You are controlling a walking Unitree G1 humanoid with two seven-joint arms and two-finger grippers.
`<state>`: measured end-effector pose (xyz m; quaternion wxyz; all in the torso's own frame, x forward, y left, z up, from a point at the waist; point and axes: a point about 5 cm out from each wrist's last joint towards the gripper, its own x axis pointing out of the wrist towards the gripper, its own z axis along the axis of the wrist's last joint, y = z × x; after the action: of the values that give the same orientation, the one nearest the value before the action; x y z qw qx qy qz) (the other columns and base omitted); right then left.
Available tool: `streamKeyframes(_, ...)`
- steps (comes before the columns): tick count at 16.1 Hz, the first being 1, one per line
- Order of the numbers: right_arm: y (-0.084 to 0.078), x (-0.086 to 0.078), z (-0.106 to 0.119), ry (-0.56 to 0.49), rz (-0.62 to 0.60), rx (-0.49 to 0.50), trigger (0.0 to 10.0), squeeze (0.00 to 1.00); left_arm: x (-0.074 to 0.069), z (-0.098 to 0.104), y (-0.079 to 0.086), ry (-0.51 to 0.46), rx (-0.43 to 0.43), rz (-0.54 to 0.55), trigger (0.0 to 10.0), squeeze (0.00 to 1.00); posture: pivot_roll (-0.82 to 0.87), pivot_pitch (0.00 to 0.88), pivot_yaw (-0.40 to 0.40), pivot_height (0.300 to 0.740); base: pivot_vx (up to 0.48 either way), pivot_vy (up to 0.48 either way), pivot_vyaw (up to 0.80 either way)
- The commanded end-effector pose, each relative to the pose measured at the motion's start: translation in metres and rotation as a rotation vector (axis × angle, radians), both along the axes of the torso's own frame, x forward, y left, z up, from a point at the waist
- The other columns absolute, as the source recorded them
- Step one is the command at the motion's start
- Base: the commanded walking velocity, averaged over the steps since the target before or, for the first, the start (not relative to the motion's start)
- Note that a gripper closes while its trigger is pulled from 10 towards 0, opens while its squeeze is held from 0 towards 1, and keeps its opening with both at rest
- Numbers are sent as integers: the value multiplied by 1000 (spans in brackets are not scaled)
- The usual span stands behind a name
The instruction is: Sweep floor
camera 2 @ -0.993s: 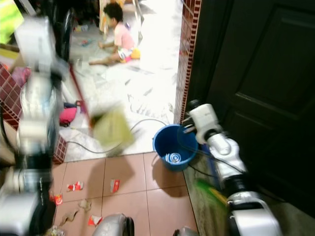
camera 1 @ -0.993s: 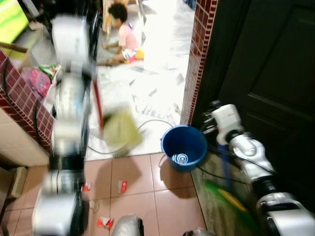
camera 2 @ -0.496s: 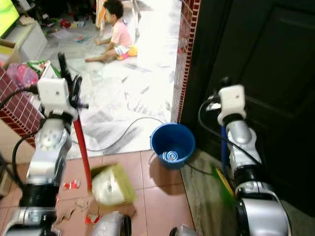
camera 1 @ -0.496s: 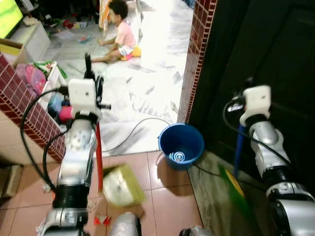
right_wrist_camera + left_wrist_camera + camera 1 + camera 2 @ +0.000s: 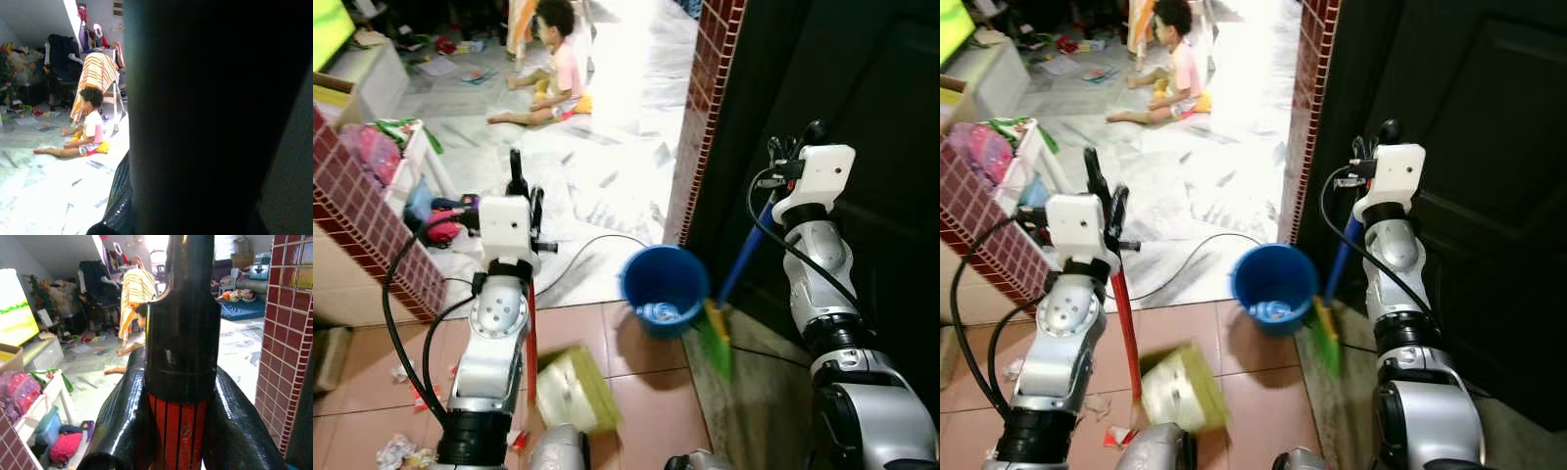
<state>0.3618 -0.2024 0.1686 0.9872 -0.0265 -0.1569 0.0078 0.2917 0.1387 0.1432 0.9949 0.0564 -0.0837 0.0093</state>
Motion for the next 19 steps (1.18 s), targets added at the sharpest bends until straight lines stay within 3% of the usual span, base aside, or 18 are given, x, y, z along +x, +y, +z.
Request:
streamKeyframes(1, 11, 5, 27, -107, 48, 72, 10000, 0, 0, 17, -1, -75, 16, 2, 10000, 0, 66, 0, -3, 740, 0, 0, 0)
streamKeyframes(7, 21, 4, 14, -43, 126, 86, 10000, 0, 3, 20, 1, -72, 14, 8, 10000, 0, 59, 0, 3, 740, 0, 0, 0)
streamKeyframes(11, 39, 3, 6, 14, 264, 111, 10000, 0, 4, 20, -2, -69, 14, -4, 10000, 0, 59, 0, 6, 740, 0, 0, 0)
streamKeyframes(14, 42, 1, 13, -22, 293, 48, 10000, 0, 4, 20, -3, -66, 10, -9, 10000, 0, 62, 0, 5, 740, 0, 0, 0)
streamKeyframes(19, 24, 3, 27, -41, 270, -133, 10000, 0, 1, 15, -7, -38, 2, -41, 10000, 0, 58, 0, 5, 740, 0, 0, 0)
